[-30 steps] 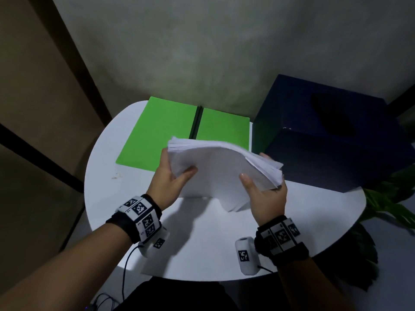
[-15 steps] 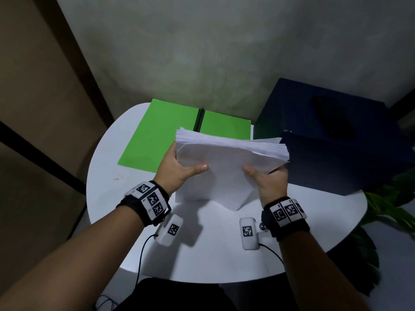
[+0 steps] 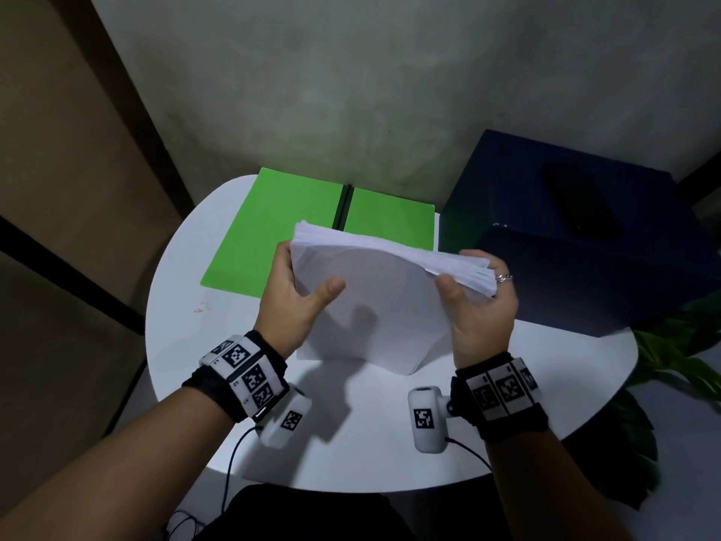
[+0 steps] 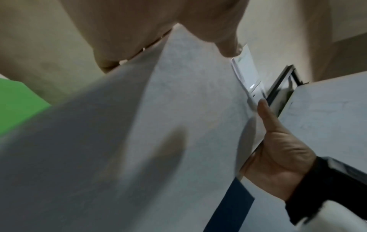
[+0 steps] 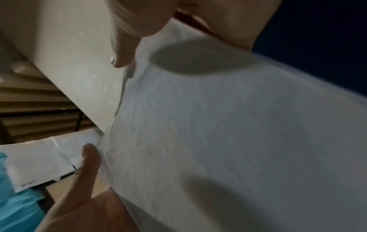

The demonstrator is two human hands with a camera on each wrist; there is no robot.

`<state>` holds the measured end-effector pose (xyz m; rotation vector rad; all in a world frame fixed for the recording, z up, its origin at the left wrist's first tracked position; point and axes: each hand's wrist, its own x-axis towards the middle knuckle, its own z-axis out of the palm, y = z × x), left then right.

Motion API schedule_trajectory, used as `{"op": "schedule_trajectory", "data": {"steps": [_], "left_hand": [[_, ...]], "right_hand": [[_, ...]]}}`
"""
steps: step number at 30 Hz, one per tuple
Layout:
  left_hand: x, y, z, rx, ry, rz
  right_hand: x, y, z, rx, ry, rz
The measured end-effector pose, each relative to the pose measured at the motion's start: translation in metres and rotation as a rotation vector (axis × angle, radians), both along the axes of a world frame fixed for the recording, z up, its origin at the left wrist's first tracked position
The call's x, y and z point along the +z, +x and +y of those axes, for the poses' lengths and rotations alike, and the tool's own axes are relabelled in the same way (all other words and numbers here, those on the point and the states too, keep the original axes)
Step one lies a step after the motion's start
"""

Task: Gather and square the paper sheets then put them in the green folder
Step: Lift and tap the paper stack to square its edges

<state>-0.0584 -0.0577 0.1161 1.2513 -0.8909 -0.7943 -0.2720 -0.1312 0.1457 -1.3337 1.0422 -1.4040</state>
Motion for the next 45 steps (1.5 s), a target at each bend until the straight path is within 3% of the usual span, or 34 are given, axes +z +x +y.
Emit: {"op": "schedule_trajectory", "data": {"steps": [7,10,13,16,21,25,28,32,36,43,45], "left_hand": [[0.027,-0.009,-0.013,0.168,-0.134,-0.057],[0.027,-0.008,-0.014,0.199,-0.134,-0.083],[0.024,-0.004,-0.015,0.177,-0.128,-0.051],[0.016,0.002,-0.013,0.044,-0.163,-0.014],[0.005,0.001,-0.010,-0.094,-0.083,-0.051],[0.001,0.013,-0.011,-0.116,-0.050,-0.069],[-0.001,0.023,-0.012,-0.144,0.107,-0.232],[0.001,0.019,-0.021,-0.119,0.107,-0.164],[0.000,0.020,-0.021,-0.058,0.075,-0.065],[-0.004,0.016,-0.010,0.065,0.010,-0.288],[-0.010,0.016,-0.004,0.031,0.051,-0.252]], "right_hand": [[0.015,0.008,-0.006,-0.121,-0.060,-0.029],[0.013,0.008,-0.004,-0.067,-0.054,-0.091],[0.004,0.001,-0.002,0.073,-0.076,-0.137],[-0.016,-0.009,0.001,0.133,-0.002,-0.068],[-0.028,0.001,0.010,-0.019,0.165,0.122],[-0.015,-0.003,0.001,-0.019,0.099,0.100],[0.006,-0.010,-0.006,0.017,0.058,0.091],[0.018,-0.016,-0.014,0.089,0.043,0.029],[-0.001,-0.014,-0.010,0.175,0.227,0.022],[-0.005,0.000,0.004,-0.020,0.149,0.007],[-0.015,0.000,0.010,-0.024,0.173,0.068]]}}
